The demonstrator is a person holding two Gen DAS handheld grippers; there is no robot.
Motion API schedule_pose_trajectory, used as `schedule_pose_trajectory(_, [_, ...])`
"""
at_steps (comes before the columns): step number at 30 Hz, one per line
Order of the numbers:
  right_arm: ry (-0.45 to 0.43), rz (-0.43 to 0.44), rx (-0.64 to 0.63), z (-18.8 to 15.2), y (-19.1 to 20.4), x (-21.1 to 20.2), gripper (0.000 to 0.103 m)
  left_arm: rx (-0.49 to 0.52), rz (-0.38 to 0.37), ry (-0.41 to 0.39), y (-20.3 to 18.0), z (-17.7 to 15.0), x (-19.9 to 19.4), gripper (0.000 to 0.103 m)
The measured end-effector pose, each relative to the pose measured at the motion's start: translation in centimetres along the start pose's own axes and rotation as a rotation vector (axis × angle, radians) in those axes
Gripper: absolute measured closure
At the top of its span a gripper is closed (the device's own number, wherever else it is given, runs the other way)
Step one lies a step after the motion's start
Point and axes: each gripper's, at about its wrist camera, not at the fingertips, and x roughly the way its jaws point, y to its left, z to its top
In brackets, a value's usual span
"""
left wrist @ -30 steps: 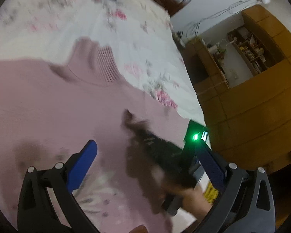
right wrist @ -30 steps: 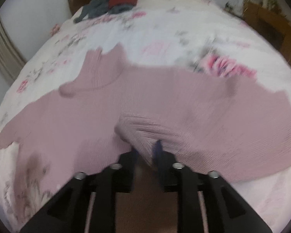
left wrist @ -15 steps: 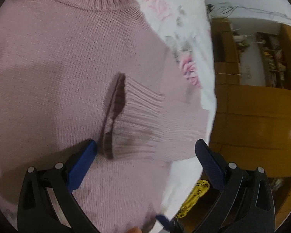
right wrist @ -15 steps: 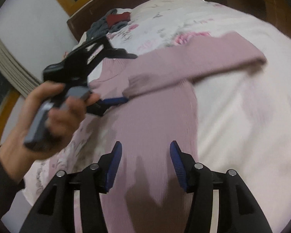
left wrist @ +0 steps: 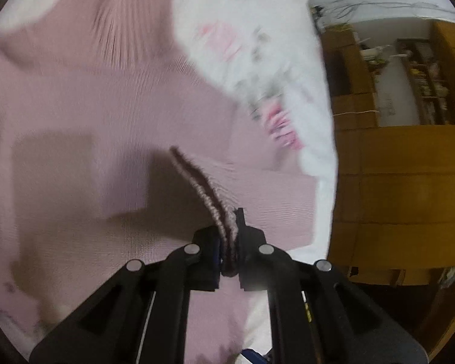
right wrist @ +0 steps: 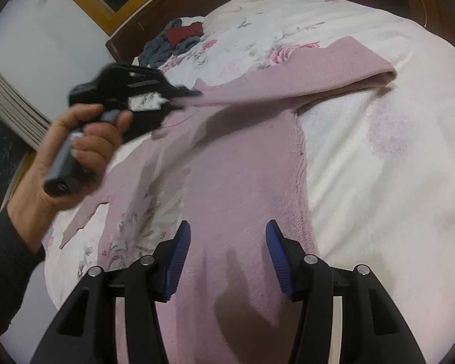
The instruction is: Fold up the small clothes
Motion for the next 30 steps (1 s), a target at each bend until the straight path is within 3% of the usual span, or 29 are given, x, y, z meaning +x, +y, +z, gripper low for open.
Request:
schedule_pose_trajectory(7, [0.016, 0.009, -0.037, -0.3, 2.2, 0.1, 0.050, 0.075, 0.019, -0.108, -0.7, 1.9, -9.4, 0.097])
schedule_pose_trajectory(14, [0.042, 0.023, -0.065, -1.0, 4.2, 1.3, 0.050, 0.061, 0.095, -0.204, 4.6, 3.6, -17.8, 0.097])
schedule_pose_trajectory(25, [0.062, 0.026, -0.084, -1.1, 5.3, 2.6, 0.050, -0.005, 0.155, -0.189, 12.6, 4.6, -20.2, 0.097])
schedule_pose_trajectory(30, [0.071, 0.028, -0.085, -1.2, 5.5, 3.1, 0.050, -0.052, 0.200, -0.146, 16.8, 4.9, -18.5, 0.097])
